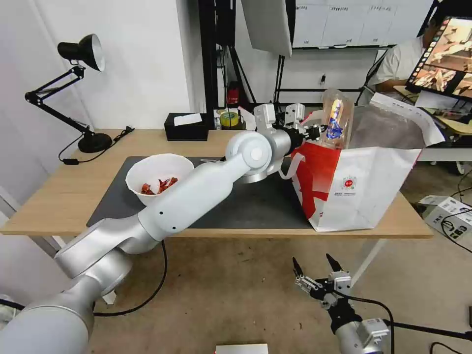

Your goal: Pick up the trash from the table and place it into the takeout bag.

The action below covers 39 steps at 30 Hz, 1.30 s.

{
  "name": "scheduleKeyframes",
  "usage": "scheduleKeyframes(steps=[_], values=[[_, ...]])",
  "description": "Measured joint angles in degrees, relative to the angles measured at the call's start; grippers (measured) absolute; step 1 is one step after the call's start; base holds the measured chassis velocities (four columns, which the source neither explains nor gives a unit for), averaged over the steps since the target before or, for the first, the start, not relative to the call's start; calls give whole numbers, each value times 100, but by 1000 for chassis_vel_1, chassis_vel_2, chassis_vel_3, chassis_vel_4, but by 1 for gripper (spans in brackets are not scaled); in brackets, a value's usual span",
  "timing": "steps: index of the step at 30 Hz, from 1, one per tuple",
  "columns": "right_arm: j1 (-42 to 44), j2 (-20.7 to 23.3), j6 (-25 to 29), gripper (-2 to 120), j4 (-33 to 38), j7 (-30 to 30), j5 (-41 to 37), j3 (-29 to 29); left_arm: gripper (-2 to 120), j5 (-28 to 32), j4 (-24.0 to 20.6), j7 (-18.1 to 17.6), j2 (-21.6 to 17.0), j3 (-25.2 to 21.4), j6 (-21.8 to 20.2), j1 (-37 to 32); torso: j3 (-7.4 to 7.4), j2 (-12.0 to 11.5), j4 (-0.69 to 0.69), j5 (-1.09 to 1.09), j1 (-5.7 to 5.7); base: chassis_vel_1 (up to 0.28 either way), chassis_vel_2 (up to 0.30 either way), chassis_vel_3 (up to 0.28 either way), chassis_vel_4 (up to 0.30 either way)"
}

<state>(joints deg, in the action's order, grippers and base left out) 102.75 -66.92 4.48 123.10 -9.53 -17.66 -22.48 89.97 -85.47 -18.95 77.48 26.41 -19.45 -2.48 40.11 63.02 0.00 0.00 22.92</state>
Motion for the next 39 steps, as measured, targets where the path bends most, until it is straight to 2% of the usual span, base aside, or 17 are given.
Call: scheduleKeyframes(steps=[4, 7, 8, 10, 12, 18, 19, 22, 23, 27, 30, 31, 33, 34, 36, 38, 39], values=[[-29, -16, 0, 100, -18, 2, 11, 26, 1, 12, -14, 26, -28, 0, -14, 4, 0, 0, 0, 0, 0, 0, 0, 0, 0], [-42, -23, 0, 100, -44, 4, 28, 39, 14, 19, -21, 32, -29, -3, -16, 44, 0, 0, 0, 0, 0, 0, 0, 0, 0], [-42, -23, 0, 100, -44, 4, 28, 39, 14, 19, -21, 32, -29, -3, -16, 44, 0, 0, 0, 0, 0, 0, 0, 0, 0], [-46, -24, 0, 100, -59, 4, 39, 45, 25, 32, -31, 32, -14, -16, -16, 62, 0, 0, 0, 0, 0, 0, 0, 0, 0], [-47, -25, -1, 100, -64, 5, 43, 47, 29, 42, -39, 32, -6, -30, -16, 65, 0, 0, 0, 0, 0, 0, 0, 0, 0], [-69, -17, -11, 100, -78, 5, 57, 86, 53, 206, -273, 12, -96, -108, -16, 123, 0, 0, -2, 0, 0, 0, 0, 0, 0], [-69, -17, -11, 100, -78, 5, 57, 86, 53, 206, -273, 12, -96, -108, -16, 123, 0, 0, -2, 0, 0, 0, 0, 0, 0], [-91, 1, -20, 100, -79, 7, 70, 154, 69, 244, -464, 10, -307, -208, -9, 152, 0, 0, 0, 0, 0, 0, 0, 0, 0], [-91, 1, -20, 100, -79, 7, 70, 154, 69, 244, -464, 10, -307, -208, -9, 152, 0, 0, 0, 0, 0, 0, 0, 0, 0], [-124, 17, -30, 100, -80, 8, 76, 199, 82, 248, -706, 29, -588, -343, 42, 117, 0, 0, -1, 0, 0, 0, 0, 0, 0], [-140, 40, -34, 100, -69, 8, 77, 224, 96, 213, -1024, 60, -958, -460, 85, -107, 0, 0, 0, -1, 0, 0, 0, 0, 0], [-140, 40, -34, 100, -69, 8, 77, 224, 96, 213, -1024, 60, -958, -460, 85, -107, 0, 0, 0, -1, 0, 0, 0, 0, 0], [-150, 63, -34, 100, -39, 6, 68, 228, 99, 88, -1271, 150, -1289, -509, 240, -335, 0, 1, 0, -1, 0, 0, 0, 0, 0], [-150, 63, -34, 100, -39, 6, 68, 228, 99, 88, -1271, 150, -1289, -509, 240, -335, 0, 1, 0, -1, 0, 0, 0, 0, 0], [-170, 82, -23, 100, -12, 5, 48, 228, 100, -276, -1555, 301, -1689, -508, 706, -645, 0, 0, -1, -1, 0, 0, 0, 0, 0], [-178, 87, -4, 100, -3, 7, 40, 229, 100, -396, -1647, 351, -1820, -517, 812, -744, 0, 0, 0, -3, 0, 0, 0, 0, 0], [-192, 93, 31, 100, 1, 6, 30, 228, 100, -588, -1813, 461, -2053, -586, 907, -947, 0, 0, 0, -2, 0, 0, 0, 0, 0]])
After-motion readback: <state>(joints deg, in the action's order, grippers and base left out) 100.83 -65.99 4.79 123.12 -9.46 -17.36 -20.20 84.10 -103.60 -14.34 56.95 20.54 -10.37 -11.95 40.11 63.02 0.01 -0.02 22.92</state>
